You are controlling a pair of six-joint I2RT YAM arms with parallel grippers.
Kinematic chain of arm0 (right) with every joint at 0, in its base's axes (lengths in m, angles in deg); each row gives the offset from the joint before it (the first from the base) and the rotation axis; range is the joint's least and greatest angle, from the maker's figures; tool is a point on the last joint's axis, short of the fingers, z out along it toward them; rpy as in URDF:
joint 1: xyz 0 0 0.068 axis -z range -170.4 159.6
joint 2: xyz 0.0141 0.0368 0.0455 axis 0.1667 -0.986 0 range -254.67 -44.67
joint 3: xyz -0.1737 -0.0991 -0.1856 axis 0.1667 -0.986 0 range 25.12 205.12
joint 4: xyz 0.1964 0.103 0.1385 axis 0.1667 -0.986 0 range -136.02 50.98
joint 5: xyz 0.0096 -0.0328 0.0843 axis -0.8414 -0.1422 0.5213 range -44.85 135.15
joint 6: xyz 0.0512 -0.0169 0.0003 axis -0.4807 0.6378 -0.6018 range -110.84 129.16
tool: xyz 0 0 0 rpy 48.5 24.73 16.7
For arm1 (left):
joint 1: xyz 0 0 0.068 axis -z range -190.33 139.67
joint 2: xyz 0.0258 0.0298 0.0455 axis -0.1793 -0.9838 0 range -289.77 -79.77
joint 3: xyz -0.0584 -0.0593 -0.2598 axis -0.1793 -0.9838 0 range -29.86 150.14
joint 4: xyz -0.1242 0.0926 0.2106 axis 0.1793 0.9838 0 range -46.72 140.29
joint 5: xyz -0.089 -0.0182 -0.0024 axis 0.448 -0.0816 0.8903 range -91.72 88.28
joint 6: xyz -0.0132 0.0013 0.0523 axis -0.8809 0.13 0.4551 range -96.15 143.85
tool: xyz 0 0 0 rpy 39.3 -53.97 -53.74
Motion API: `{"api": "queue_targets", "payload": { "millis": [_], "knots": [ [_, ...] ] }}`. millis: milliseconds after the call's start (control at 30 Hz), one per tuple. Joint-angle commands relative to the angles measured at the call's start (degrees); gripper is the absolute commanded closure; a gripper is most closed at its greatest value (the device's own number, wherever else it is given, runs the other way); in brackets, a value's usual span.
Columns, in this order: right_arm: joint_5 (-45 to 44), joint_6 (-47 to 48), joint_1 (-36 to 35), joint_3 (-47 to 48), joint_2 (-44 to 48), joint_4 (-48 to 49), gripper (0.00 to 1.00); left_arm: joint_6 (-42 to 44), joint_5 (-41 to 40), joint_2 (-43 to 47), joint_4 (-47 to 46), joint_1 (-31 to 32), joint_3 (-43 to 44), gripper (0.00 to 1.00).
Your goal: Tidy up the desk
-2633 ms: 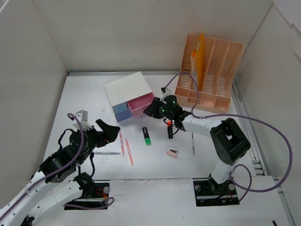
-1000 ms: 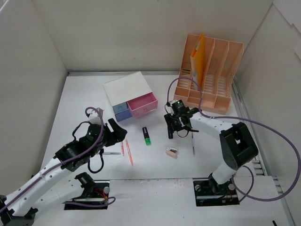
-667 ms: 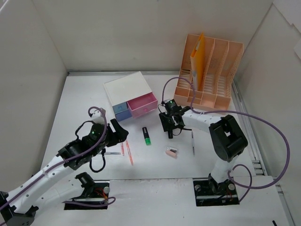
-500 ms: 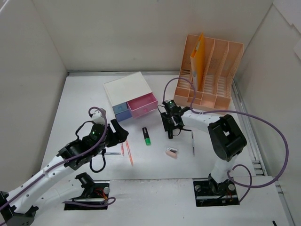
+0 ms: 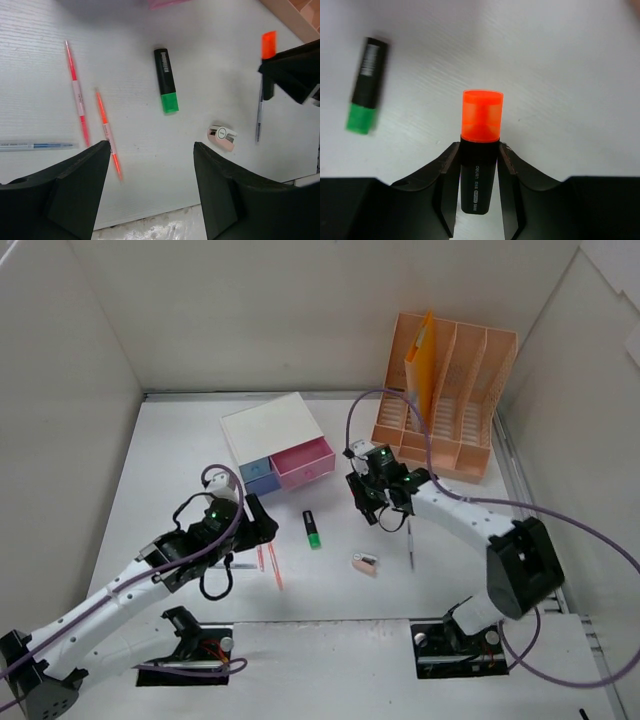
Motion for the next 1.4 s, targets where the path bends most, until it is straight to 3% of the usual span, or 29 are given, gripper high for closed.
{"api": "queue_targets", "payload": {
  "millis": [0,200,467,567,733,967,1067,1200,1267,1300,1367],
  "knots": [
    [11.7,14.9,-0.3,3.8,10.5,1.5,1.0,1.3,0.6,-0.8,-3.8,0.2,1.8,0.37],
    [25.8,34.6,-0.5,10.7,13.0,-0.9,1.0,1.8,0.8,-0.9,-4.8,0.2,1.4,0.37],
    [30.8,50.4,-2.2,30.1,-3.7,-1.0,1.0,2.4,0.1,0.5,-3.4,0.2,1.4,0.36],
    [31.7,60.3,-3.2,37.2,-9.1,-2.0,1.0,1.9,-0.6,1.7,-2.9,0.2,0.8,0.36],
    [34.9,67.2,-3.8,42.3,-13.9,-3.4,1.0,0.9,-1.2,3.3,-2.7,0.8,-0.4,0.36],
    [35.9,70.0,-3.8,40.8,-17.8,-3.4,1.0,0.6,-1.6,3.3,-2.6,0.8,-0.6,0.34],
    [35.5,69.7,-3.4,40.8,-19.4,-3.3,0.85,1.0,-1.4,2.2,-2.6,0.8,0.1,0.33],
    [35.0,69.2,-3.0,41.7,-20.8,-3.2,0.56,1.5,-1.2,0.8,-2.9,0.8,0.8,0.3],
    [34.9,69.0,-2.6,42.1,-21.1,-3.2,0.51,1.9,-1.1,0.2,-3.1,0.8,1.3,0.29],
    [35.2,68.9,-2.3,42.3,-21.1,-3.2,0.43,2.0,-1.1,0.0,-3.2,0.8,1.5,0.28],
    [35.6,68.4,-1.8,42.8,-20.5,-3.1,0.4,2.4,-1.0,-0.7,-3.6,0.8,1.7,0.28]
  ]
}}
